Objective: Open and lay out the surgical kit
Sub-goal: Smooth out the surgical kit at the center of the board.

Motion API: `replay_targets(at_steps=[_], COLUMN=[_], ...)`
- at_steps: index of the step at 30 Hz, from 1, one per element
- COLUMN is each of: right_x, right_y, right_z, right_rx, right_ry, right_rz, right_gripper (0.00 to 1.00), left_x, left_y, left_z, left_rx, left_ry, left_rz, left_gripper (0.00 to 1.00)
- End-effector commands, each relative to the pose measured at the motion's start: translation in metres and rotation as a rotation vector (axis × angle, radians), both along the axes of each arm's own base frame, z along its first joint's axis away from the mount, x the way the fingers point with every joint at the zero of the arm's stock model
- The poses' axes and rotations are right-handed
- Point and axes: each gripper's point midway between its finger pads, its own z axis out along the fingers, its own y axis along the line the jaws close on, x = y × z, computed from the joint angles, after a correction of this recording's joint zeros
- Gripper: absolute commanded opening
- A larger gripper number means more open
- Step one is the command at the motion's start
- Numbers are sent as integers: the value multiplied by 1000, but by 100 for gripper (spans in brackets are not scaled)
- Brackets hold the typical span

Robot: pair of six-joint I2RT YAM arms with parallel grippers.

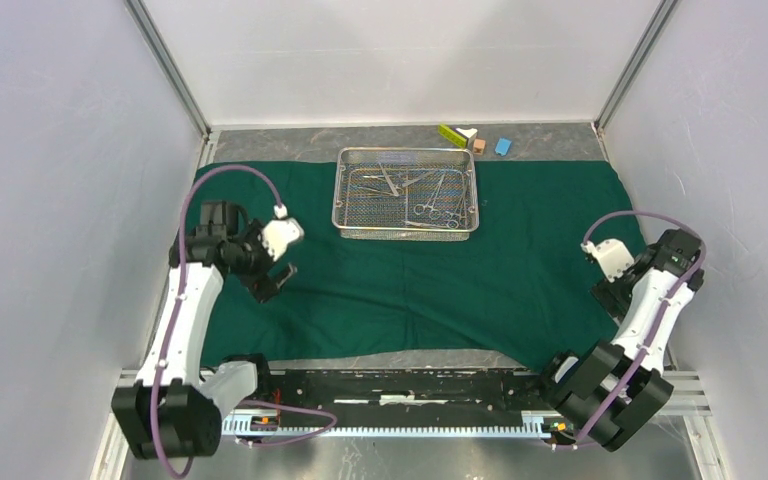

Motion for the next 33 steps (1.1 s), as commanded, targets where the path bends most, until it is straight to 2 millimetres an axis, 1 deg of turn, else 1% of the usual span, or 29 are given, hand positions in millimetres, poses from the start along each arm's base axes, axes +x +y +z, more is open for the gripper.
replay_targets(at_steps=[1, 2, 5, 6, 7, 8, 11, 15, 17, 19, 20, 21, 22, 23, 24, 26, 27, 29, 30, 33], right_x=[-17, -21, -30, -33, -36, -38, -39, -41, -41, -37, -36, -35, -30, -25, -22, -8, -2, 14, 18, 42], right_y=[7, 7, 3, 5, 7, 9, 10, 16, 17, 19, 20, 19, 24, 23, 23, 20, 20, 20, 22, 29], right_z=[-23, -29, -48, -54, -59, -64, -75, -90, -97, -101, -102, -101, -101, -97, -93, -81, -76, -59, -55, -36], right_rx=[28, 26, 13, 23, 38, 53, 99, 183, 213, 240, 254, 259, 294, 308, 317, 327, 328, 332, 335, 322], right_ry=[99, 121, 175, 194, 213, 225, 240, 274, 294, 293, 294, 298, 282, 272, 263, 221, 207, 174, 169, 133], right_rz=[60, 63, 52, 52, 53, 49, 27, 8, 5, 3, 3, 2, 5, 6, 8, 15, 17, 36, 41, 75], right_gripper=[79, 81, 84, 85, 85, 86, 87, 86, 80, 69, 61, 53, 44, 32, 23, 2, 0, 0, 0, 0], left_x=[-42, -48, -57, -63, -63, -63, -57, -47, -43, -38, -36, -35, -34, -33, -31, -28, -27, -22, -21, -16], left_y=[-17, -27, -45, -52, -57, -62, -76, -94, -105, -117, -123, -130, -137, -143, -149, -160, -164, -172, -174, -180], left_z=[-7, -8, -7, -7, -7, -7, -12, -19, -22, -23, -22, -22, -21, -20, -19, -15, -15, -12, -11, -7], left_rx=[23, 16, 1, -23, 4, 7, 41, 67, 65, 51, 41, 29, 19, 7, 1, -4, -6, -5, -7, -21], left_ry=[16, 13, -8, 19, -6, -2, 12, 23, 23, 11, 8, 5, 4, 2, 2, -4, -2, -5, -2, 2], left_rz=[-255, -314, -415, -392, -488, -511, -551, -594, -618, -637, -647, -663, -674, -682, -693, -711, -719, -722, -721, -709], left_gripper=[100, 100, 100, 100, 100, 100, 96, 94, 93, 92, 91, 90, 88, 86, 85, 82, 80, 77, 76, 73])
